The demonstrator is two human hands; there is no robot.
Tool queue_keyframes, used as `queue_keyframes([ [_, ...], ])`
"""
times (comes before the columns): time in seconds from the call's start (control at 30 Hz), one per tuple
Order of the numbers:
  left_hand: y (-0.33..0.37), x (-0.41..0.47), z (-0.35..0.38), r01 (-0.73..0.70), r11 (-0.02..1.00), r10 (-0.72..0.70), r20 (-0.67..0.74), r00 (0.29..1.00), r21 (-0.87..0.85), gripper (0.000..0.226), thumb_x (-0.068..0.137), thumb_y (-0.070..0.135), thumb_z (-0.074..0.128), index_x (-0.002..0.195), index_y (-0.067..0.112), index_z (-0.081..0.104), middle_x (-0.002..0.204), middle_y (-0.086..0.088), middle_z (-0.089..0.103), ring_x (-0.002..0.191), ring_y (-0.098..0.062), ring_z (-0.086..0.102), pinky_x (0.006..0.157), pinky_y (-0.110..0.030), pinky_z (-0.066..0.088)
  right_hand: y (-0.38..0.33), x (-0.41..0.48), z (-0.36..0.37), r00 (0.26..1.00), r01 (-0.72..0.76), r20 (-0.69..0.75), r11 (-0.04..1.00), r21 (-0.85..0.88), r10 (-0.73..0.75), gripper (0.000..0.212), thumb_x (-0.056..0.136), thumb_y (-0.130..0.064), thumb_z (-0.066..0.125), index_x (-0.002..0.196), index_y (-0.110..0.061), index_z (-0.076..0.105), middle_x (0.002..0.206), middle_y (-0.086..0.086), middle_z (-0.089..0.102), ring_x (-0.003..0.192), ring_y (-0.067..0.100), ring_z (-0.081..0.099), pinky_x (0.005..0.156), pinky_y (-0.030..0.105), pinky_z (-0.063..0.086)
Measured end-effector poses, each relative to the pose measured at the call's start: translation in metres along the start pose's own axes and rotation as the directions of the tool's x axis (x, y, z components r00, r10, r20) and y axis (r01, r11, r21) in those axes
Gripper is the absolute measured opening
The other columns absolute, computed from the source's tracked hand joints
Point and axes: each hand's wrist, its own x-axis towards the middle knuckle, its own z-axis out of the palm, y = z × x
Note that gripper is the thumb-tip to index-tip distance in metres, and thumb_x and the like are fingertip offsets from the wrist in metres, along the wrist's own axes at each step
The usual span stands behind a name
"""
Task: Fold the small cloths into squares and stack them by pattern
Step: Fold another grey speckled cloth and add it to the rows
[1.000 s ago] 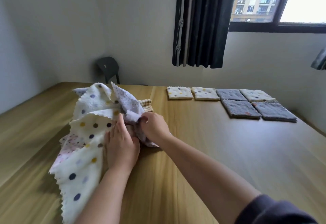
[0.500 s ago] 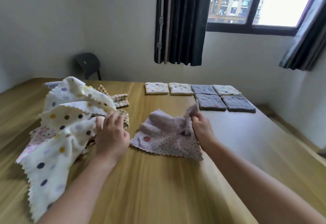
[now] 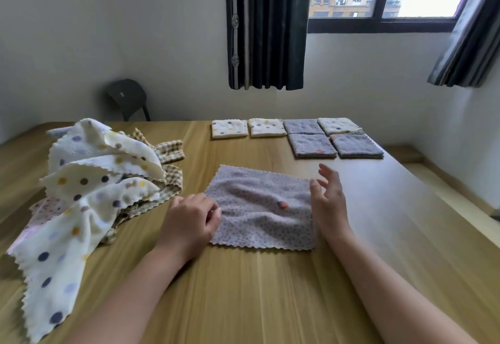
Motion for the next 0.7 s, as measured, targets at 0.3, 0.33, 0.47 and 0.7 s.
queue_keyframes([
  [0.3,0.001,0.001,0.001,-0.087,0.978,0.163,0.438,0.884,-0.19,0.083,0.077,0.08,0.02,0.146,0.036,0.034,0.154,0.019,0.017,0.144,0.001,0.012,0.118,-0.027,0.007,0.001,-0.016,0.017,0.776,0.548,0.568,0.738,-0.393,-0.274,0.024,0.097,-0.021,0.051,0.115,-0.018,0.066,0.124,-0.005,0.064,0.118,0.014,0.056,0.098,0.028,0.041],
  [0.33,0.001,0.0,0.004,-0.085,0.986,0.147,0.502,0.852,-0.144,0.093,0.071,0.087,0.01,0.149,0.038,0.023,0.153,0.022,0.004,0.144,0.003,0.001,0.116,-0.025,-0.004,0.002,-0.017,0.018,0.743,0.591,0.62,0.682,-0.431,-0.252,0.029,0.099,-0.025,0.048,0.123,-0.019,0.062,0.135,-0.006,0.056,0.129,0.011,0.046,0.105,0.027,0.032],
  [0.47,0.002,-0.004,-0.001,-0.072,0.975,0.15,0.385,0.911,-0.209,0.092,0.07,0.09,0.019,0.141,0.035,0.041,0.153,0.016,0.027,0.142,-0.003,0.022,0.118,-0.034,0.014,0.002,-0.018,0.013,0.766,0.578,0.591,0.673,-0.46,-0.253,0.034,0.101,-0.03,0.043,0.131,-0.022,0.057,0.144,-0.007,0.048,0.138,0.014,0.038,0.116,0.036,0.026],
  [0.7,0.008,-0.002,-0.005,-0.156,0.937,0.217,0.173,0.961,-0.312,0.013,0.087,0.038,0.059,0.083,0.025,0.061,0.082,0.016,0.053,0.077,-0.006,0.051,0.07,-0.025,0.042,-0.017,-0.055,0.009,0.681,0.675,0.648,0.634,-0.376,-0.341,0.06,0.081,-0.066,0.045,0.131,-0.032,0.051,0.129,-0.012,0.058,0.12,0.009,0.05,0.098,0.03,0.038],
])
